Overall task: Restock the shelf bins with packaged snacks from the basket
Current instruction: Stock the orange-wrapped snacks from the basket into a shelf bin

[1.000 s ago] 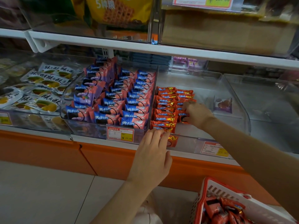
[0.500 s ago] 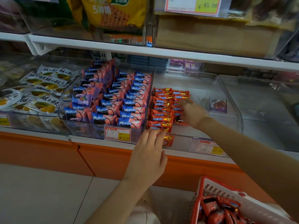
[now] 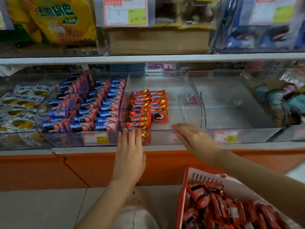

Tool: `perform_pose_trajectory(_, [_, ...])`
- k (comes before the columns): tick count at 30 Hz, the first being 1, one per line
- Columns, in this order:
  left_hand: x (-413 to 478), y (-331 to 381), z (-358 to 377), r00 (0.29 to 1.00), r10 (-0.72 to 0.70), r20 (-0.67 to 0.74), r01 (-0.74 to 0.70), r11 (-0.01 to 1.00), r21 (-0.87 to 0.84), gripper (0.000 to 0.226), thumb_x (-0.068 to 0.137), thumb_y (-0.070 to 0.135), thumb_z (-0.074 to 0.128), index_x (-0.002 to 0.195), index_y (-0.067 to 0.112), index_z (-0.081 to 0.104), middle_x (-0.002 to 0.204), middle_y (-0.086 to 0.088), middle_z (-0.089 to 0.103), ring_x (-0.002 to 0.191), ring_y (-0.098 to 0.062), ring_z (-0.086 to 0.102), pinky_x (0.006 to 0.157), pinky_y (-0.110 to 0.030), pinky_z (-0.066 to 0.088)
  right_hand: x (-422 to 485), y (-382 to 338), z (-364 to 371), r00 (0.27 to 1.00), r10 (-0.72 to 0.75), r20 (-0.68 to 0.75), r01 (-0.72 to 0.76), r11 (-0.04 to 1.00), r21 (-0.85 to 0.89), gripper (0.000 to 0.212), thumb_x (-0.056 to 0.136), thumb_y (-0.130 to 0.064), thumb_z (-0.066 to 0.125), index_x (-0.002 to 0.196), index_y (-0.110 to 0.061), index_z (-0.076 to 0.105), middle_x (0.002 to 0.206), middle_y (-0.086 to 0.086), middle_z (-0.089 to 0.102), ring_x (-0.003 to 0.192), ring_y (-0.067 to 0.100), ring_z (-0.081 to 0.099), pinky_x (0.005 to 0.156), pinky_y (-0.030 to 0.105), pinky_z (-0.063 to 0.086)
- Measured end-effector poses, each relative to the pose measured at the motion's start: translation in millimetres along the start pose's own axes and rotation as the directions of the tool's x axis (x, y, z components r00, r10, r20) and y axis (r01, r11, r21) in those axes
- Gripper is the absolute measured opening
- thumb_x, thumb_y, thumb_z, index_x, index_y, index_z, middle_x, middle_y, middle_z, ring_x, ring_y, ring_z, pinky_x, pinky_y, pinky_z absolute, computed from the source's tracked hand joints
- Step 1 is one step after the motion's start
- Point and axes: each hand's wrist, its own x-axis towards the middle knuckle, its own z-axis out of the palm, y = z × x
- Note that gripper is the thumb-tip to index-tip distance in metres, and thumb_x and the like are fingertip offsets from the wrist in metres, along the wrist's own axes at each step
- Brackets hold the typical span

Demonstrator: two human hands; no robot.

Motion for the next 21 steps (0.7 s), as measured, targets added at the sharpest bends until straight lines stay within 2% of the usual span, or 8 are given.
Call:
perform_pose_trajectory(2, [-5.2,11.1,-0.7,1.0,-0.004,0.003,0.004,1.0,-0.009,0.071,0.064,0.013,0.08,0.128,0.001,0.055,0.124,-0.023,0.057,0.118,-0.043,0.053,0.1,-0.061,0.038,-22.5,10.8,2.0,0.999,-0.035,-0.034,0.034,0.999,-0.036,0.044,0.099,-0.017,0.045,0.143,-0.019,0.038,0.149,0.002,0.038,0.14,0.018,0.031,0.115,0.03,0.017])
perform_pose_trajectory(4, [-10.9,25.0,0.9,0.998,0.057,-0.036,-0.057,0.998,-0.013,0.062,0.063,0.012,0.078,0.122,0.005,0.06,0.119,-0.021,0.058,0.113,-0.041,0.055,0.097,-0.063,0.04,-46.0,23.9,8.2,0.994,-0.087,-0.063,0.083,0.995,-0.062,0.043,0.094,-0.012,0.047,0.135,-0.018,0.042,0.142,0.006,0.045,0.133,0.021,0.04,0.111,0.038,0.03])
perform_pose_trajectory(7, [-20.1,52.9,7.3,0.985,0.169,-0.024,-0.17,0.985,-0.03,0.051,0.062,0.013,0.079,0.111,0.009,0.067,0.112,-0.018,0.062,0.111,-0.037,0.052,0.095,-0.061,0.043,-81.9,42.9,17.5,1.0,-0.012,-0.012,0.012,1.0,0.011,0.036,0.091,-0.015,0.039,0.126,-0.019,0.045,0.129,0.004,0.053,0.103,0.019,0.061,0.081,0.029,0.053])
perform_pose_trajectory(9, [-26.6,76.7,13.7,0.97,0.239,0.034,-0.236,0.969,-0.075,0.048,0.058,0.015,0.082,0.104,0.012,0.071,0.108,-0.016,0.064,0.109,-0.036,0.054,0.092,-0.06,0.046,-104.9,57.7,26.3,0.996,0.068,0.061,-0.072,0.996,0.059,0.038,0.087,-0.01,0.049,0.124,-0.02,0.045,0.121,0.004,0.055,0.085,0.019,0.062,0.063,0.025,0.048])
perform_pose_trajectory(14, [-45.7,131.9,40.0,0.883,0.381,0.274,-0.352,0.924,-0.15,0.046,0.056,0.026,0.087,0.1,0.017,0.073,0.104,-0.008,0.07,0.102,-0.031,0.065,0.097,-0.057,0.041,-161.6,104.1,59.2,0.903,0.344,0.258,-0.365,0.93,0.035,0.035,0.099,-0.019,0.037,0.134,-0.017,0.039,0.128,0.001,0.044,0.112,0.022,0.053,0.087,0.034,0.044])
perform_pose_trajectory(17, [-55.4,156.3,57.6,0.774,0.402,0.489,-0.368,0.914,-0.169,0.048,0.095,0.029,0.051,0.142,0.02,0.043,0.15,-0.007,0.037,0.142,-0.027,0.026,0.118,-0.052,0.005,-191.6,121.5,81.0,0.833,0.437,0.339,-0.478,0.878,0.043,0.04,0.1,-0.021,0.034,0.14,-0.02,0.033,0.137,0.001,0.042,0.114,0.022,0.053,0.091,0.037,0.046])
perform_pose_trajectory(19, [-60.2,163.8,71.6,0.734,0.404,0.546,-0.351,0.914,-0.205,0.052,0.101,0.026,0.034,0.151,0.022,0.02,0.159,-0.001,0.013,0.147,-0.02,0.003,0.119,-0.044,-0.008,-206.0,126.1,92.8,0.795,0.45,0.408,-0.509,0.86,0.044,0.046,0.101,-0.02,0.034,0.146,-0.019,0.024,0.143,0.003,0.037,0.123,0.024,0.047,0.097,0.036,0.042])
perform_pose_trajectory(21, [-64.8,168.7,86.2,0.711,0.419,0.566,-0.34,0.908,-0.245,0.055,0.101,0.021,0.034,0.152,0.023,0.015,0.16,0.0,0.01,0.147,-0.018,0.001,0.116,-0.037,-0.01,-215.8,126.2,102.5,0.781,0.433,0.449,-0.507,0.861,0.051,0.053,0.102,-0.026,0.034,0.151,-0.018,0.015,0.15,0.003,0.028,0.135,0.022,0.034,0.106,0.03,0.031])
